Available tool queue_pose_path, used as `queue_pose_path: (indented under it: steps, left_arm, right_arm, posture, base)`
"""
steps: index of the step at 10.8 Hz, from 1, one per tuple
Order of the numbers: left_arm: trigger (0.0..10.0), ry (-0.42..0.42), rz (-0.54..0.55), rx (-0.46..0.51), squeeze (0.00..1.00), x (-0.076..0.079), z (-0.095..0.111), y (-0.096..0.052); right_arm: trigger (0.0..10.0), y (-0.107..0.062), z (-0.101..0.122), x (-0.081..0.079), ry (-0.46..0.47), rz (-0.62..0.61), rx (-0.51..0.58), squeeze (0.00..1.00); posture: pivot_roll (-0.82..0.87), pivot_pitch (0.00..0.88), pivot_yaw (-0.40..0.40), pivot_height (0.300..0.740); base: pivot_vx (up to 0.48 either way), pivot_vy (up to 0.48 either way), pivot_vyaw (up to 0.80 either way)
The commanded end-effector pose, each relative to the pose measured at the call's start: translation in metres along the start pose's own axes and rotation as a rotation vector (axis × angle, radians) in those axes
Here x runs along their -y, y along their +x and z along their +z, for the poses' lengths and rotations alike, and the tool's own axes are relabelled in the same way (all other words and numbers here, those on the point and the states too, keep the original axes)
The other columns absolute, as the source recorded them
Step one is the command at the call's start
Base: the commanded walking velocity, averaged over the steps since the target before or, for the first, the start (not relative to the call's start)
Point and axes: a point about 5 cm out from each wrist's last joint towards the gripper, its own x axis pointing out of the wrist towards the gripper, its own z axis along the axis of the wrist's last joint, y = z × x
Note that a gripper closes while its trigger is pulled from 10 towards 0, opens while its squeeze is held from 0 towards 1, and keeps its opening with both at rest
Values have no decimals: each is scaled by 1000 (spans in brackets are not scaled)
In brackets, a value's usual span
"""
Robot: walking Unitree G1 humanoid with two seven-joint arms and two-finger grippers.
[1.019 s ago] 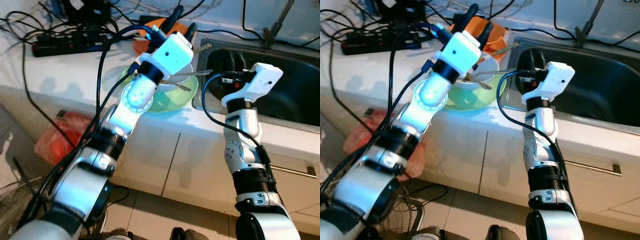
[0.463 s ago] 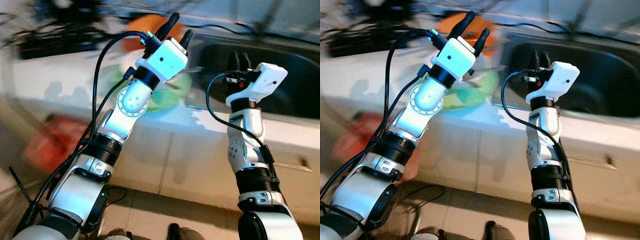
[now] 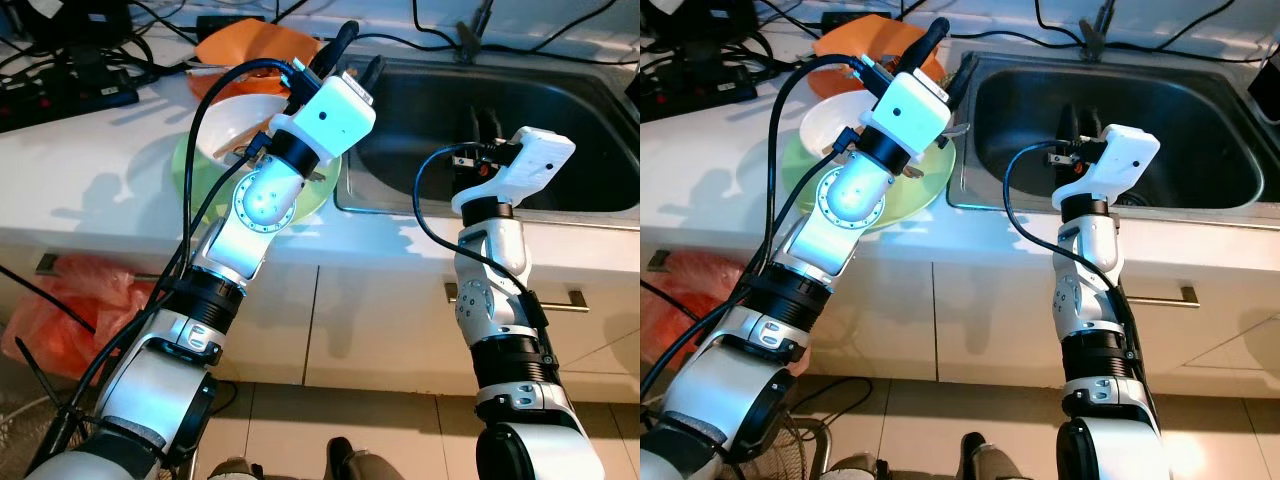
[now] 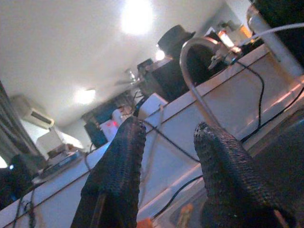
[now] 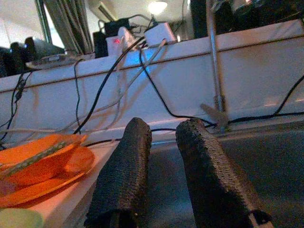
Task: Kitchen organization
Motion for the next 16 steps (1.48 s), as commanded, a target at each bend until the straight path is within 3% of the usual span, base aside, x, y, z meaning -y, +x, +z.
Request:
queue_pose_path:
  steps: [1,3,9,16]
  left_arm:
    - [10000,-5,13,9,0,-3,2,0]
    - [10000,11,42,0,0,-6,2,0]
    - [10000,14,68,-8,0,-10,2,1]
    - [10000,8,140,26,0,-27,10,1]
  right_arm:
    - [10000,1,2,-3,-1,10,12,0]
    - [10000,1,2,-3,-1,10,13,0]
    - [10000,1,2,-1,-5,7,14,0]
    - [10000,-1,-1,-6,9,21,3,0]
  posture:
    - [101,123,-35,740]
    - [102,129,-36,740]
    - [100,130,-41,740]
    - [106,137,-45,740]
  base:
    - [0,0,0]
    - [0,0,0]
    - [0,-445,0]
    - [0,0,0]
